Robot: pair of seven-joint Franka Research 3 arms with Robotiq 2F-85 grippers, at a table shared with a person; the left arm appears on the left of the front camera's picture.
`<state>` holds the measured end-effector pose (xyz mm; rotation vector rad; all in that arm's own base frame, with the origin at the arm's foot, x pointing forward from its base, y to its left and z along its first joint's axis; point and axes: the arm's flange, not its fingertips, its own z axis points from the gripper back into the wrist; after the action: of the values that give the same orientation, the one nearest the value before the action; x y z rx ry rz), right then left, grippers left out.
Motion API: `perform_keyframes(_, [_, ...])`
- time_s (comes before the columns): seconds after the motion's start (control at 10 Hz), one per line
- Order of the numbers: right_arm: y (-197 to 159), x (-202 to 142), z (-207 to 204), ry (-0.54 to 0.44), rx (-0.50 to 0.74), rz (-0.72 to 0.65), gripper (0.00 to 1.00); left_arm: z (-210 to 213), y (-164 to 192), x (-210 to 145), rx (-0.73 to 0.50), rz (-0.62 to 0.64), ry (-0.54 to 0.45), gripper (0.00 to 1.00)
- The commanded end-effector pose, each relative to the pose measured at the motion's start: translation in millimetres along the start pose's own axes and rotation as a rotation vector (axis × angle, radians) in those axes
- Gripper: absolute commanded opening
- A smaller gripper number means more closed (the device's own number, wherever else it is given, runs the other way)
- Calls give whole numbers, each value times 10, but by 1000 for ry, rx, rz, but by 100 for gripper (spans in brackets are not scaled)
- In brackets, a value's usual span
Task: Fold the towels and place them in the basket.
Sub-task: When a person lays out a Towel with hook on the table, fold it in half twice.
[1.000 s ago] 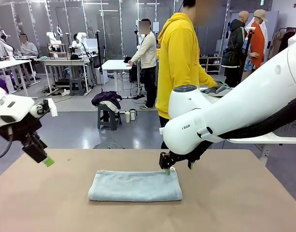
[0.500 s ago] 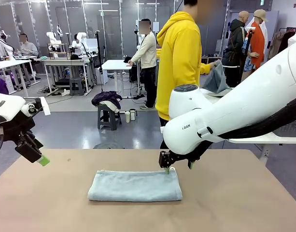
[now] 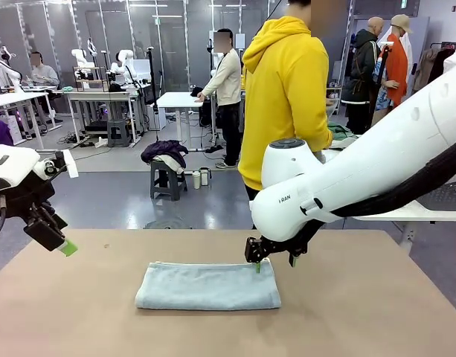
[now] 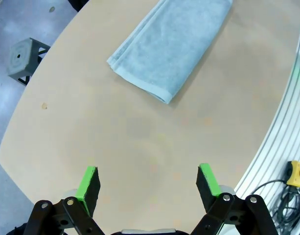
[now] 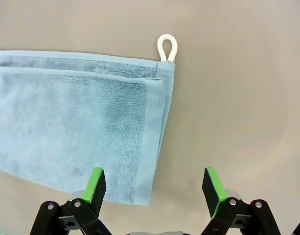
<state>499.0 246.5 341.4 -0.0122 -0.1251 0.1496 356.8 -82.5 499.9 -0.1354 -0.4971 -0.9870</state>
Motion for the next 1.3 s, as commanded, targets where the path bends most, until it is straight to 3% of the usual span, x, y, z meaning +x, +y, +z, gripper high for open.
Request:
perform_keyframes(0.0, [32, 88, -190, 9, 12, -83, 100, -22, -20, 3, 11, 18, 11, 100])
perform_keyframes(0.9, [6, 260, -640, 57, 36, -170, 100, -22, -20, 3, 11, 18, 11, 100])
perform_keyframes(1.0, [1, 269, -636, 58, 39, -168, 82, -22, -20, 3, 11, 18, 11, 100])
perform_keyframes(1.1, [-4, 269, -650, 60, 45, -170, 47, -22, -20, 3, 11, 18, 11, 100])
perform_keyframes(1.2, [-22, 283, -625, 60, 48, -174, 22, -22, -20, 3, 11, 18, 11, 100])
